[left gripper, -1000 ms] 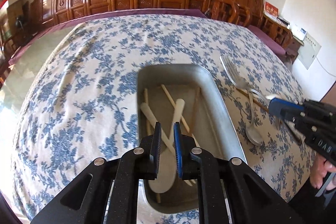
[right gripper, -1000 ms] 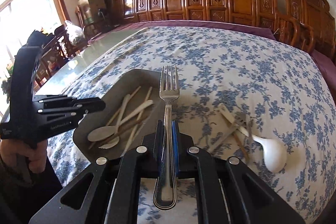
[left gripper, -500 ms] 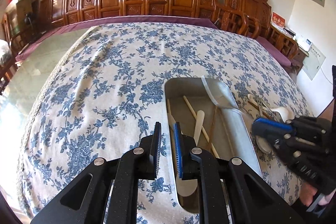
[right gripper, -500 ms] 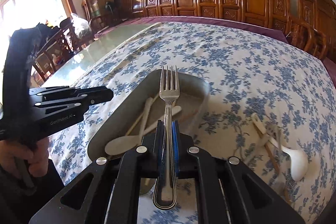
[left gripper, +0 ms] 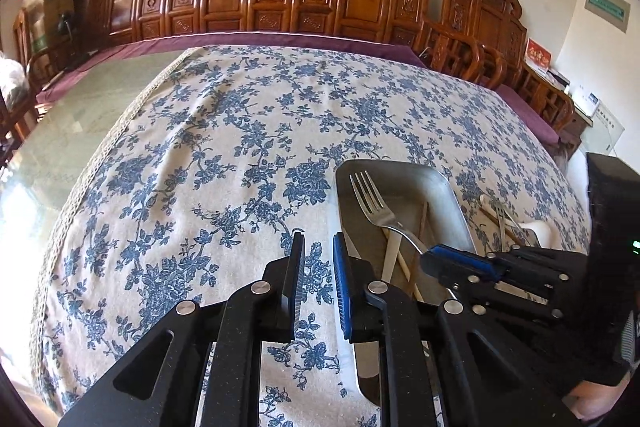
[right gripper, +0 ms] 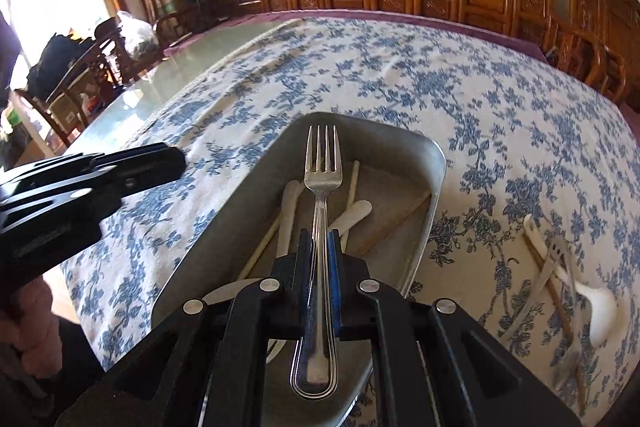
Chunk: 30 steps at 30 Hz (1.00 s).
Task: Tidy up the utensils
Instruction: 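Carry the metal fork in the right tool into the tray and release it, then grasp a metal spoon from the pile with the right tool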
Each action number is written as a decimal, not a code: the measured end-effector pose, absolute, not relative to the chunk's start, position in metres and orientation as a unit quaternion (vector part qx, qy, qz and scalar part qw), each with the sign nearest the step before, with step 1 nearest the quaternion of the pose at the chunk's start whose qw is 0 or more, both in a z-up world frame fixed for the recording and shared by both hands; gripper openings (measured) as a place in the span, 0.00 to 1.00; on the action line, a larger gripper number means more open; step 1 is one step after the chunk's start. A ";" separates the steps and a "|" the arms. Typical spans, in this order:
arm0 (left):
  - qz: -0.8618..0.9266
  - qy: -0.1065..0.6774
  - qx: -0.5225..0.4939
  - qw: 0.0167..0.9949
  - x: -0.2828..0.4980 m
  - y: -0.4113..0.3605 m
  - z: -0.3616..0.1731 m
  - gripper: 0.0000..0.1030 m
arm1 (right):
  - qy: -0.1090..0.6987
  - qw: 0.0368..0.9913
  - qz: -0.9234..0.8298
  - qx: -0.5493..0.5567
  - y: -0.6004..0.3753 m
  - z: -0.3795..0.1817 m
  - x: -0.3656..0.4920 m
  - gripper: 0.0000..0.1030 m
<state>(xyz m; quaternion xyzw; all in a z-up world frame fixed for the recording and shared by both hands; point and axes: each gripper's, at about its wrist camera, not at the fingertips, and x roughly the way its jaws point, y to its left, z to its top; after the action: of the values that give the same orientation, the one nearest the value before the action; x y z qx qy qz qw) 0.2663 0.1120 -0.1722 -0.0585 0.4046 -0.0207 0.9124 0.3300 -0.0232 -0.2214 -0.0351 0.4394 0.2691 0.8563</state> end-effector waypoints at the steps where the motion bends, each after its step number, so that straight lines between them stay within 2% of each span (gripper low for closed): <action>1: -0.020 0.405 -0.058 0.912 0.266 0.112 -0.172 0.13 | 0.444 0.854 0.269 -0.029 -0.023 -0.224 0.332 0.10; 5: -0.019 0.404 -0.058 0.913 0.266 0.112 -0.172 0.13 | 0.456 0.849 0.266 -0.014 -0.023 -0.232 0.336 0.10; 8: -0.018 0.404 -0.057 0.913 0.266 0.112 -0.172 0.20 | 0.446 0.851 0.277 0.007 -0.029 -0.230 0.334 0.12; 10: -0.019 0.403 -0.057 0.913 0.266 0.112 -0.171 0.20 | 0.441 0.851 0.284 0.011 -0.032 -0.226 0.333 0.12; 23: -0.049 0.400 -0.049 0.914 0.266 0.077 -0.168 0.30 | 0.371 0.895 0.247 -0.019 -0.119 -0.167 0.313 0.12; 26: -0.064 0.397 -0.045 0.914 0.266 0.062 -0.166 0.45 | 0.357 0.906 0.220 -0.055 -0.145 -0.163 0.308 0.13; 30: -0.079 0.395 -0.035 0.914 0.265 0.043 -0.165 0.45 | 0.364 0.910 0.187 -0.064 -0.179 -0.173 0.310 0.16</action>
<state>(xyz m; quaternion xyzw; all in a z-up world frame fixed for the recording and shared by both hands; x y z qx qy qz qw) 0.2651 0.0431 -0.1653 -0.0354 0.3954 -0.0795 0.9144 0.3097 -0.1786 -0.1734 -0.0637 0.3638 0.1868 0.9103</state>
